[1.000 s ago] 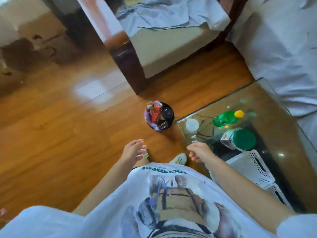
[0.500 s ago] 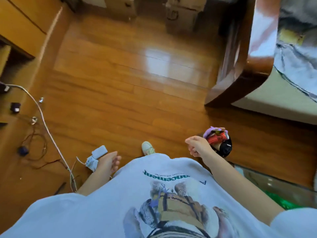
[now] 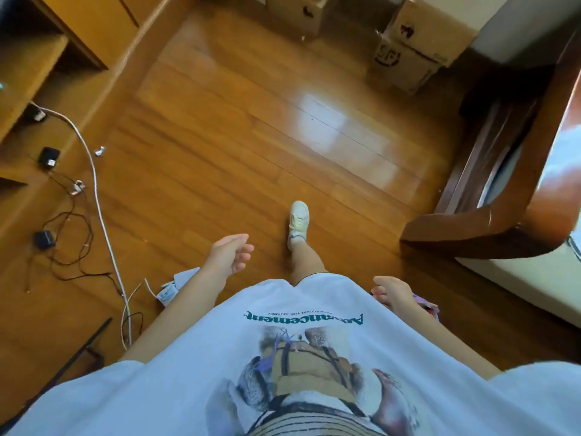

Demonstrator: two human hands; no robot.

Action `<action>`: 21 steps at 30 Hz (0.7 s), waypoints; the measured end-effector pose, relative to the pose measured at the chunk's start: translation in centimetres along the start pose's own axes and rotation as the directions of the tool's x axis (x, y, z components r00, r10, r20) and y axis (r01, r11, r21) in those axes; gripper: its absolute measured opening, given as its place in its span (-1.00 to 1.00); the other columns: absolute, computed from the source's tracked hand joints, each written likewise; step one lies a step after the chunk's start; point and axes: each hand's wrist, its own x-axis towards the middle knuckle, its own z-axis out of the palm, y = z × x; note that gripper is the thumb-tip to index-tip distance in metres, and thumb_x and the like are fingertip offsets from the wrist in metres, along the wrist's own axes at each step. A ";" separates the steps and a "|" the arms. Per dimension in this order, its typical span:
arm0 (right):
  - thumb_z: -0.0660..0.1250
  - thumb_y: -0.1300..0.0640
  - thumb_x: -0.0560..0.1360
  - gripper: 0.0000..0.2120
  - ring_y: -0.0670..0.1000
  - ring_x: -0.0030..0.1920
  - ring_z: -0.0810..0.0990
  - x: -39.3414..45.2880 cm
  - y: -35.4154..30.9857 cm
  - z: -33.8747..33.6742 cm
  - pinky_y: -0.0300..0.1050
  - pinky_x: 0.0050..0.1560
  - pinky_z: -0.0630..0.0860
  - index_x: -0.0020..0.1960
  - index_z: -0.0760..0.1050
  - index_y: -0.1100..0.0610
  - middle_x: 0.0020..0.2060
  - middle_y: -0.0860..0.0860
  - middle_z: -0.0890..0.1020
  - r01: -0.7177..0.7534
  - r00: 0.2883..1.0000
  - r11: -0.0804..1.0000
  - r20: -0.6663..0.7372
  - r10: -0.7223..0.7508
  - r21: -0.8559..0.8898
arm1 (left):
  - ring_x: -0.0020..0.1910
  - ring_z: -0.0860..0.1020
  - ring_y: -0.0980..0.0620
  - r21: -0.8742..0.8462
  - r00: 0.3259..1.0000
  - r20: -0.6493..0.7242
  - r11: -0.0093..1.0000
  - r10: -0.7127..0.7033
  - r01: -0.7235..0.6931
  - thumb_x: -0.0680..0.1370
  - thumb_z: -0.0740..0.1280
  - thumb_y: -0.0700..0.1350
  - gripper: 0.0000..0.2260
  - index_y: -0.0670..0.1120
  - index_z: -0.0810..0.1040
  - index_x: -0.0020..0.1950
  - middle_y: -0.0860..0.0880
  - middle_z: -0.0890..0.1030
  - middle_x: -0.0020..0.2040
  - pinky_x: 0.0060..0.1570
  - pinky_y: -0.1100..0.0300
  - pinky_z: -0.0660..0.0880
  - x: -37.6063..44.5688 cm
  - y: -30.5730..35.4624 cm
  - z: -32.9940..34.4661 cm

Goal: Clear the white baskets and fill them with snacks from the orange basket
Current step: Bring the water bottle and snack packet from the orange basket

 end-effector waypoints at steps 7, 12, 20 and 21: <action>0.29 0.16 0.51 -0.89 -0.01 -0.43 0.45 2.8 -15.1 6.7 -0.18 -0.44 0.42 -0.19 0.43 0.12 -0.29 0.11 0.53 0.053 0.998 0.985 -0.012 -0.056 -0.165 | -0.27 0.50 0.10 -0.170 0.993 -0.101 0.984 -0.065 0.048 0.59 0.23 -0.11 -0.85 -0.07 0.52 0.12 0.01 0.59 -0.19 -0.29 0.25 0.43 5.7 6.9 -2.8; 0.21 0.26 0.53 -0.96 0.02 -0.49 0.33 2.0 -27.7 12.6 -0.25 -0.45 0.25 -0.07 0.44 0.22 -0.43 0.10 0.41 0.270 0.956 0.907 0.199 -0.214 -0.324 | -0.33 0.45 0.05 -0.307 0.955 -0.223 0.944 -0.197 0.123 0.58 0.23 -0.17 -0.76 -0.20 0.50 0.22 -0.05 0.56 -0.23 -0.39 0.22 0.33 8.3 10.9 -6.5; 0.23 0.18 0.53 -0.86 -0.19 -0.66 0.47 -2.4 -43.8 26.3 -0.26 -0.34 0.35 -0.20 0.40 0.04 -0.44 0.02 0.54 0.526 0.837 0.687 0.447 -0.314 -0.502 | -0.27 0.47 0.05 -0.541 0.879 -0.306 0.826 -0.367 0.157 0.60 0.20 -0.14 -0.75 -0.17 0.48 0.25 -0.19 0.58 0.09 -0.33 0.21 0.36 11.2 14.3 -11.3; 0.24 0.17 0.53 -0.87 -0.20 -0.65 0.48 -2.9 -45.2 28.1 -0.25 -0.33 0.36 -0.20 0.41 0.03 -0.41 0.02 0.53 0.549 0.822 0.663 0.473 -0.317 -0.510 | -0.26 0.47 0.05 -0.560 0.867 -0.300 0.809 -0.398 0.178 0.60 0.20 -0.13 -0.75 -0.18 0.48 0.24 -0.20 0.57 0.16 -0.32 0.21 0.37 11.8 14.2 -11.9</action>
